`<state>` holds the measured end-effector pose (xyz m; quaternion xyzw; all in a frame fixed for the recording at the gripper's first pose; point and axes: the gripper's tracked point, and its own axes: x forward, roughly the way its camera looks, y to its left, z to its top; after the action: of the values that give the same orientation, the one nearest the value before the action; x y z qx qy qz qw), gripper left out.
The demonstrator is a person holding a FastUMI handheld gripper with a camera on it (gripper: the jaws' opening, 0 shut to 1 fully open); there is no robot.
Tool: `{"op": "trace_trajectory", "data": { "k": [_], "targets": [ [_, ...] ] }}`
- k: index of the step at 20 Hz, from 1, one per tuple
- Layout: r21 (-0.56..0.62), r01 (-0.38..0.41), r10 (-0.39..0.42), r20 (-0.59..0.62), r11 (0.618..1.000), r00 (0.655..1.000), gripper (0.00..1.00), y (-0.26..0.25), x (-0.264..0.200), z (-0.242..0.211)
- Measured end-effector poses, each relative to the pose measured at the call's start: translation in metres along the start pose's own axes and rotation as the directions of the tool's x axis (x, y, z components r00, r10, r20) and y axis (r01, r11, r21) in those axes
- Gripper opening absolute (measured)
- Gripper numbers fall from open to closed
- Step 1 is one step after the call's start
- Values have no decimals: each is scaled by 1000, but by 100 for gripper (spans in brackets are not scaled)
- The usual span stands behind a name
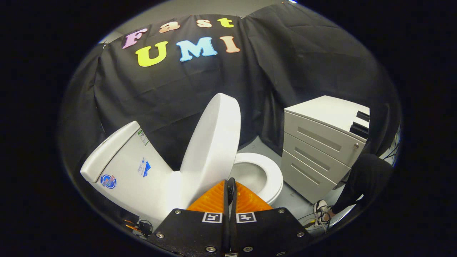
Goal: Open the toilet lid.
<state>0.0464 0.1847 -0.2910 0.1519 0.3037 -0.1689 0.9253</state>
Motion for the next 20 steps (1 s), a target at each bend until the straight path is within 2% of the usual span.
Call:
{"op": "trace_trajectory", "data": {
  "k": [12, 20],
  "targets": [
    [-185, -33, 47, 74, 982, 996, 0, 54, -24, 17],
    [-265, -53, 81, 96, 963, 992, 0, 93, -38, 23]
  ]
}}
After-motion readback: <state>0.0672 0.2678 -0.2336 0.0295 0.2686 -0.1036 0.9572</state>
